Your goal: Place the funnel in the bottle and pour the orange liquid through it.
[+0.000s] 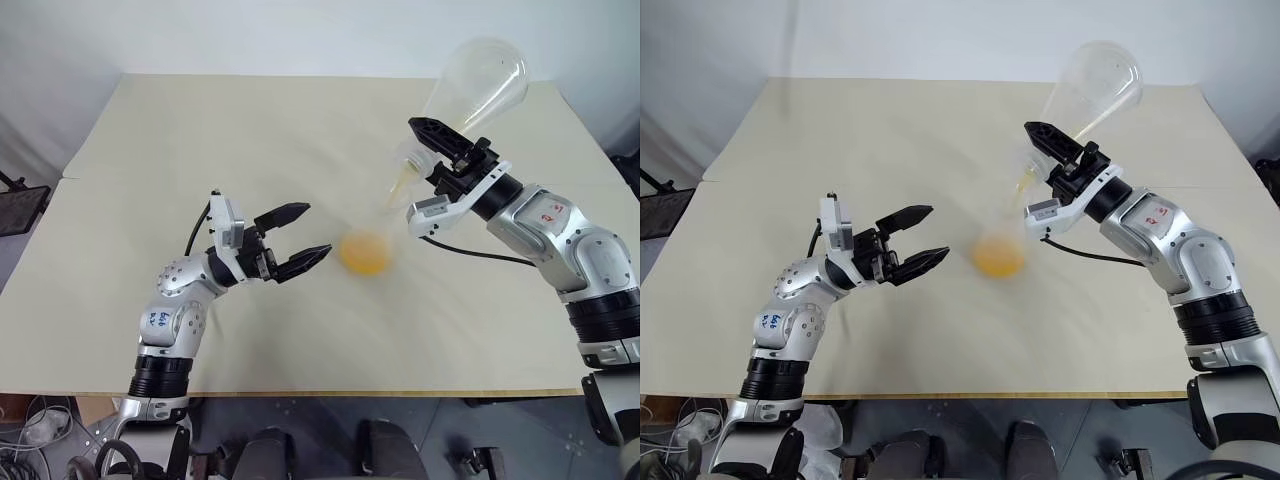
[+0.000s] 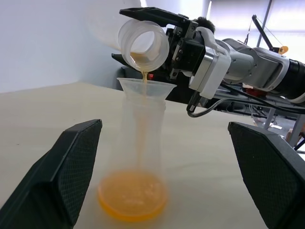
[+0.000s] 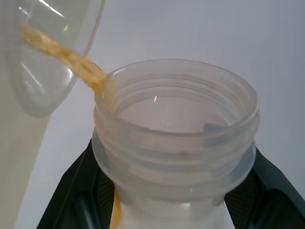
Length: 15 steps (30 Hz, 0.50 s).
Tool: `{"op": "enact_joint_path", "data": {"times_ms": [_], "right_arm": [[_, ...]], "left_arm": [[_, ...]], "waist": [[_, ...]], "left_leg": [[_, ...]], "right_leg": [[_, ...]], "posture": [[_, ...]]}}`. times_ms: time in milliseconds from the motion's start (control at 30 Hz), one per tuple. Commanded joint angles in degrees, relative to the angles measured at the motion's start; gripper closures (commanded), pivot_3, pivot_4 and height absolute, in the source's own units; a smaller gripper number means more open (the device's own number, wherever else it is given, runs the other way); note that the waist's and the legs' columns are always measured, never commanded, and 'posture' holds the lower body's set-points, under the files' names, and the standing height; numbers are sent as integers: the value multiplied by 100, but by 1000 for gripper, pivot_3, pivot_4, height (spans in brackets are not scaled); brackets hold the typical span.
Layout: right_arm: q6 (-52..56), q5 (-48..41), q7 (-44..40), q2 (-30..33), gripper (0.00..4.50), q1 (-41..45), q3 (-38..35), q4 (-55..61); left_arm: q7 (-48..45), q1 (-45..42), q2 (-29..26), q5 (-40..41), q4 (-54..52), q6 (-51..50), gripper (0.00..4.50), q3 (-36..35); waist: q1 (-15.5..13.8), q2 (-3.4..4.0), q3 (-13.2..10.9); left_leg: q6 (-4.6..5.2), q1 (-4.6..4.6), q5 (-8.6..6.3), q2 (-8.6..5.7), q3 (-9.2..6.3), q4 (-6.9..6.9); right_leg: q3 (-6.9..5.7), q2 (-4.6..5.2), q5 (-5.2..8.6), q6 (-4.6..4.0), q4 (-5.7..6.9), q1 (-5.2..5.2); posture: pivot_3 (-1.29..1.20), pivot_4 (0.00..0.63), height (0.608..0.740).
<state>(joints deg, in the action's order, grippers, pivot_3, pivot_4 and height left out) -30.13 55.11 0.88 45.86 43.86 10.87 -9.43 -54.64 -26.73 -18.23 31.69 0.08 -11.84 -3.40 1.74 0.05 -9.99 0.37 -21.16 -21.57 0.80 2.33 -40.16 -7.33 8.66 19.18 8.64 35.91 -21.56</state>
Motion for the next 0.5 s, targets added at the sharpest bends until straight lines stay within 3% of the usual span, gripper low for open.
{"op": "enact_joint_path", "data": {"times_ms": [33, 500], "right_arm": [[0, -24, 175, 145, 2001, 137, -107, 153], [-38, -54, 146, 240, 2001, 175, -125, 227]], "left_arm": [[11, -63, 37, 36, -173, 74, 0, 17], [94, -15, 192, 14, -210, 90, 0, 58]], "waist": [[-1, 0, 0], [-1, 0, 0]], "left_leg": [[0, 0, 0, 0, 0, 0], [0, 0, 0, 0, 1, 0]], "right_leg": [[0, 0, 0, 0, 0, 0], [0, 0, 0, 0, -1, 0]], "posture": [[0, 150, 740], [0, 150, 740]]}}
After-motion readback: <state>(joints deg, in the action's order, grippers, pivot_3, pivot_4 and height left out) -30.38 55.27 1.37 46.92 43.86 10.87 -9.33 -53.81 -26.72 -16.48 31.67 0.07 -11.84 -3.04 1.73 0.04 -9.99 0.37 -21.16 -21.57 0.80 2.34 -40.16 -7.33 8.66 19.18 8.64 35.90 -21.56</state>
